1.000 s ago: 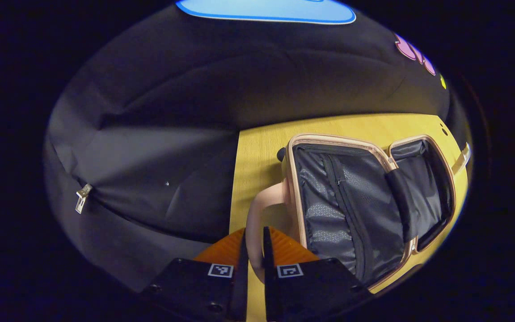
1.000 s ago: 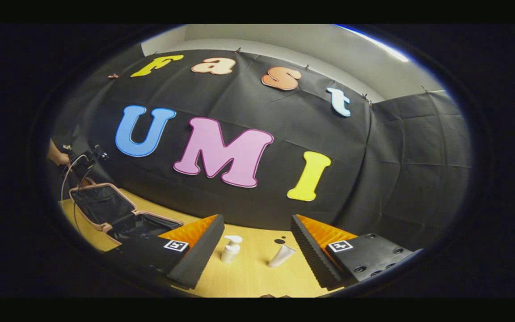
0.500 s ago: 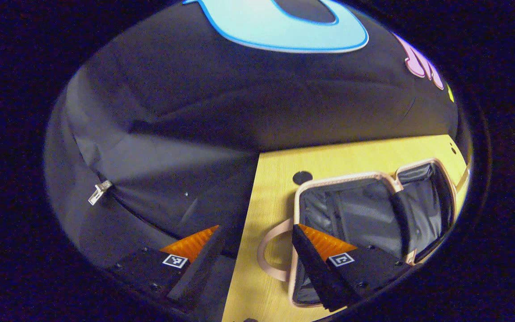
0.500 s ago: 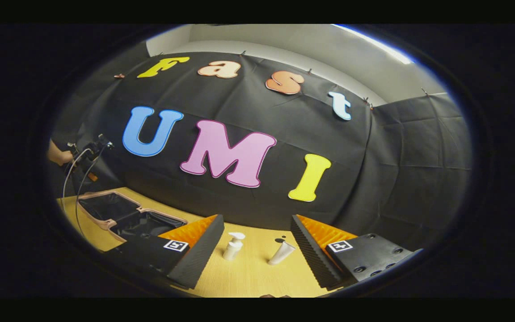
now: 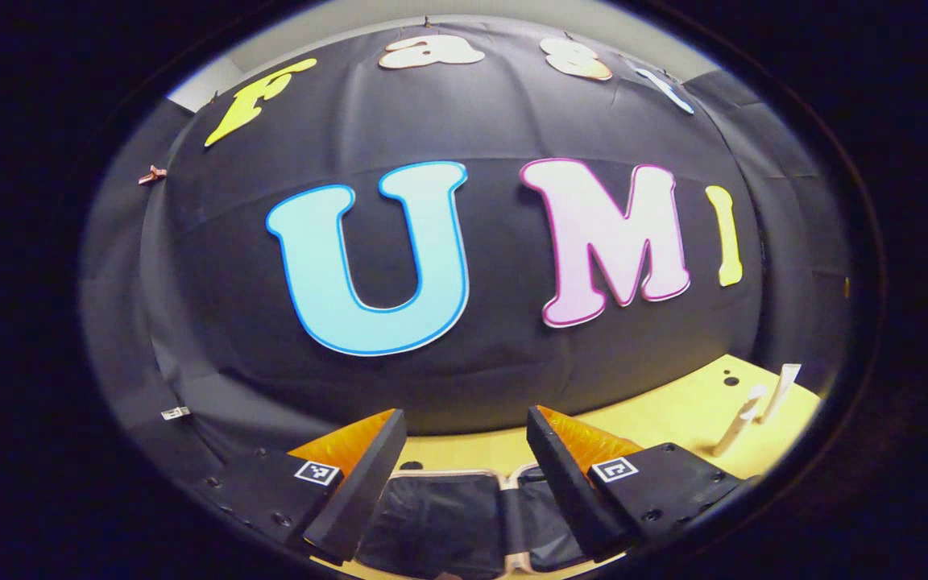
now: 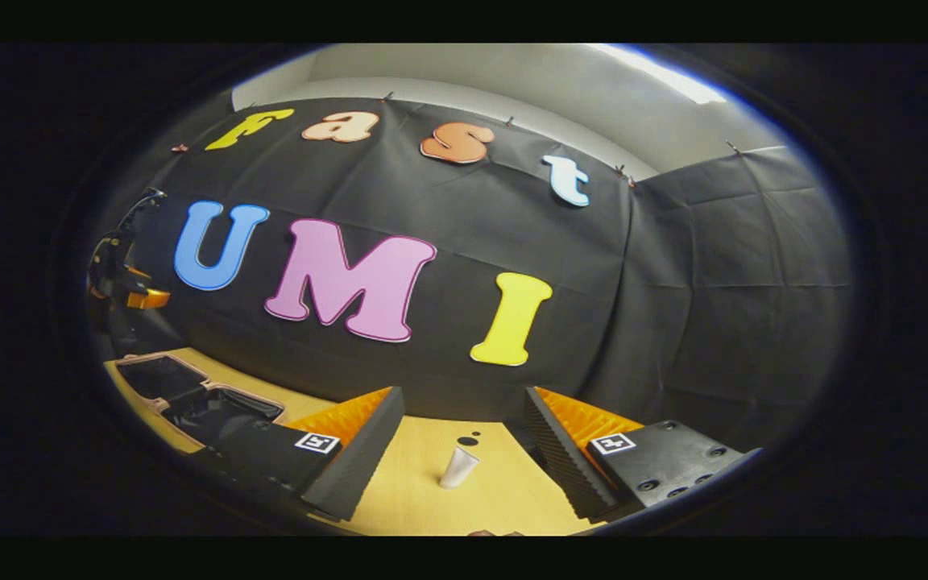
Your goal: First open the suitcase, pack the skin care products into it, and then close the suitcase.
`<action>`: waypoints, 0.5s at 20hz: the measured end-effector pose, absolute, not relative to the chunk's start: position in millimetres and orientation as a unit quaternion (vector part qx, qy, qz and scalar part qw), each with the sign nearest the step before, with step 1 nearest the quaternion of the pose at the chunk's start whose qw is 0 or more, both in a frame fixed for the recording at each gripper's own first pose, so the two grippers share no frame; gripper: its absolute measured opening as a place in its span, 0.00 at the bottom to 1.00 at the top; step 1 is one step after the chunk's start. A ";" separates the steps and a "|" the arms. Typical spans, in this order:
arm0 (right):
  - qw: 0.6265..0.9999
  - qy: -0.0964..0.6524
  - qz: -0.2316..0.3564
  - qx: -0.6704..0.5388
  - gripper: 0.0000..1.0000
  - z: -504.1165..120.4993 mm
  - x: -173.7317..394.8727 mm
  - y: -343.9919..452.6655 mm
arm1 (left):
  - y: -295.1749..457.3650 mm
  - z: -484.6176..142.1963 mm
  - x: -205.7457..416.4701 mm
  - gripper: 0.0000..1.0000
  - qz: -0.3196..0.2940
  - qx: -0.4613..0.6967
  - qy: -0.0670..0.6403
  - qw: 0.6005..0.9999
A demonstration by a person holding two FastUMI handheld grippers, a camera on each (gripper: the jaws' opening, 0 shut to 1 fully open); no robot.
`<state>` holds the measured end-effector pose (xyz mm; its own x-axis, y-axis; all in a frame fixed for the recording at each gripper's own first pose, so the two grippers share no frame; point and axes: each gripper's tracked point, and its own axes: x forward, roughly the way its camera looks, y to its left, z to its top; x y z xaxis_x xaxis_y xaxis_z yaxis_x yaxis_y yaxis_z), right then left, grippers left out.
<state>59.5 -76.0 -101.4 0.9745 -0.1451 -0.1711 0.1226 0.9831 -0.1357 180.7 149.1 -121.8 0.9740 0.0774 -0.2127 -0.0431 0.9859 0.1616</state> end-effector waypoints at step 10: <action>0.992 0.103 -0.061 -0.049 0.97 -199.2 99.4 -152.9 | -159.4 -336.0 154.9 0.98 -0.101 0.023 0.204 0.973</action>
<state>99.4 -152.9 -199.2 0.9712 -0.1310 -0.1992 0.1110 0.9878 -0.1088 154.9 -159.4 -336.0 0.8964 -0.1870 -0.4018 0.2058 0.9786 0.0037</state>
